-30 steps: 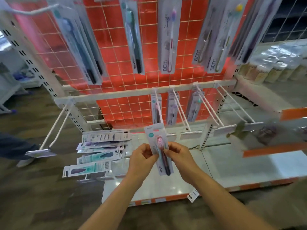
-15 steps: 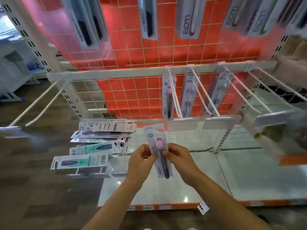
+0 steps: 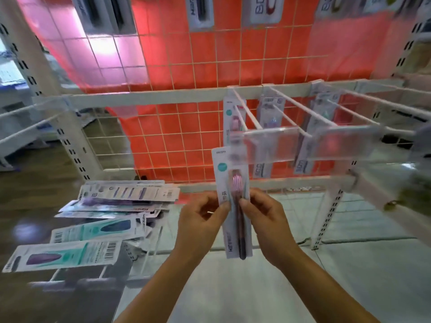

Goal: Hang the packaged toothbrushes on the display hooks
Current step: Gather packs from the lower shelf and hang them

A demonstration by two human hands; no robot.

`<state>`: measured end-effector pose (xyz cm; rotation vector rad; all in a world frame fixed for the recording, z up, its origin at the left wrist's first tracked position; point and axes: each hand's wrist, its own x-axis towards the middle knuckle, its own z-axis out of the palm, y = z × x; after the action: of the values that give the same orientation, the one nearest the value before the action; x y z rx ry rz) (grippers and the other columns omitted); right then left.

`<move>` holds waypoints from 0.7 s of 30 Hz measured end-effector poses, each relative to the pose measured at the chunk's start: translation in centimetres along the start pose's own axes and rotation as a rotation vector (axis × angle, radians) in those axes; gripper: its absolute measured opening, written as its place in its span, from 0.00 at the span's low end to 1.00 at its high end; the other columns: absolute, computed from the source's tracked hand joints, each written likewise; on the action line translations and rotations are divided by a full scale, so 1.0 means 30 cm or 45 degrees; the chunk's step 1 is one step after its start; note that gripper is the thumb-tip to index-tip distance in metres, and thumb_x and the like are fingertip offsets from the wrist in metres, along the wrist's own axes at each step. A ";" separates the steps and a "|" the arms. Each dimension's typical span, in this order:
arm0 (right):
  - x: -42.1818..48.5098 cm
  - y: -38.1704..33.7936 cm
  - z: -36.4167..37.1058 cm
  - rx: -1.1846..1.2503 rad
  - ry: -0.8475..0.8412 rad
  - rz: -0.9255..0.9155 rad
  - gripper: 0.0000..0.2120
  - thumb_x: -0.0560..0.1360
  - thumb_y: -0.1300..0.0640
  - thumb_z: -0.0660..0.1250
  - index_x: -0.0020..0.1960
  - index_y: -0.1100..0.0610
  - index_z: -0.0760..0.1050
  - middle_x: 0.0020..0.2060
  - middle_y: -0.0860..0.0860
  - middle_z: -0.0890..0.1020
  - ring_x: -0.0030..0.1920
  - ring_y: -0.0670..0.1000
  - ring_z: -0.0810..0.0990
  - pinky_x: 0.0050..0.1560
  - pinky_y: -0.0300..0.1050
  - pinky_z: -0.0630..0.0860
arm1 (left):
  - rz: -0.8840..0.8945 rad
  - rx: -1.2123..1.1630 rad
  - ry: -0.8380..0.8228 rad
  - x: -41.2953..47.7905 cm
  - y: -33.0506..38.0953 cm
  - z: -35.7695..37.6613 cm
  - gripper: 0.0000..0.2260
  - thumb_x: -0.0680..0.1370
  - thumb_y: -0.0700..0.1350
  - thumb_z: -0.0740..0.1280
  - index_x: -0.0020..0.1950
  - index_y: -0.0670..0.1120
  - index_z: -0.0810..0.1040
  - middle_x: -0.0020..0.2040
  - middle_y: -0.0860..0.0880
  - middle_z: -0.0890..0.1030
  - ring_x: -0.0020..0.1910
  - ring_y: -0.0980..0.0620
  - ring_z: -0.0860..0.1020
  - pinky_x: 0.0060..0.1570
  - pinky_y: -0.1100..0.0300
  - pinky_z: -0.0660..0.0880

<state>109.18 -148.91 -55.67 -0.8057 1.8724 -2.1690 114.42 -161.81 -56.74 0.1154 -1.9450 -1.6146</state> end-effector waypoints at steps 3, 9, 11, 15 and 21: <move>0.005 0.018 -0.007 0.021 0.009 -0.123 0.10 0.79 0.63 0.60 0.51 0.54 0.78 0.41 0.40 0.83 0.46 0.42 0.83 0.44 0.33 0.78 | 0.163 0.019 0.009 0.011 -0.025 0.017 0.08 0.71 0.52 0.71 0.44 0.49 0.82 0.40 0.46 0.82 0.38 0.46 0.79 0.41 0.51 0.79; -0.014 0.069 -0.008 0.022 0.014 -0.307 0.08 0.78 0.56 0.60 0.51 0.54 0.77 0.39 0.40 0.82 0.45 0.44 0.83 0.43 0.38 0.79 | 0.362 0.007 0.078 -0.007 -0.066 0.044 0.15 0.73 0.54 0.67 0.43 0.42 0.80 0.38 0.39 0.79 0.38 0.35 0.77 0.39 0.36 0.77; -0.031 0.087 -0.009 0.031 0.016 -0.344 0.11 0.75 0.51 0.60 0.50 0.55 0.77 0.38 0.42 0.82 0.43 0.45 0.83 0.42 0.38 0.80 | 0.377 -0.008 0.074 -0.022 -0.077 0.050 0.14 0.74 0.54 0.66 0.43 0.44 0.80 0.37 0.43 0.81 0.36 0.39 0.78 0.38 0.38 0.78; -0.057 0.100 -0.016 0.097 0.038 -0.391 0.11 0.74 0.50 0.60 0.48 0.53 0.78 0.39 0.46 0.83 0.43 0.48 0.83 0.42 0.41 0.81 | 0.434 -0.013 0.088 -0.040 -0.080 0.064 0.16 0.75 0.55 0.65 0.43 0.41 0.79 0.36 0.40 0.79 0.37 0.34 0.77 0.35 0.37 0.76; -0.053 0.050 -0.010 0.173 0.065 -0.429 0.10 0.76 0.50 0.61 0.46 0.53 0.78 0.36 0.46 0.82 0.40 0.47 0.83 0.41 0.42 0.80 | 0.514 -0.006 0.103 -0.023 -0.012 0.079 0.13 0.75 0.53 0.66 0.43 0.43 0.81 0.36 0.43 0.81 0.36 0.39 0.79 0.35 0.40 0.78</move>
<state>110.03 -148.22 -57.57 -1.1153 1.6883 -2.5022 113.70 -159.56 -57.53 -0.1995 -1.7655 -1.3263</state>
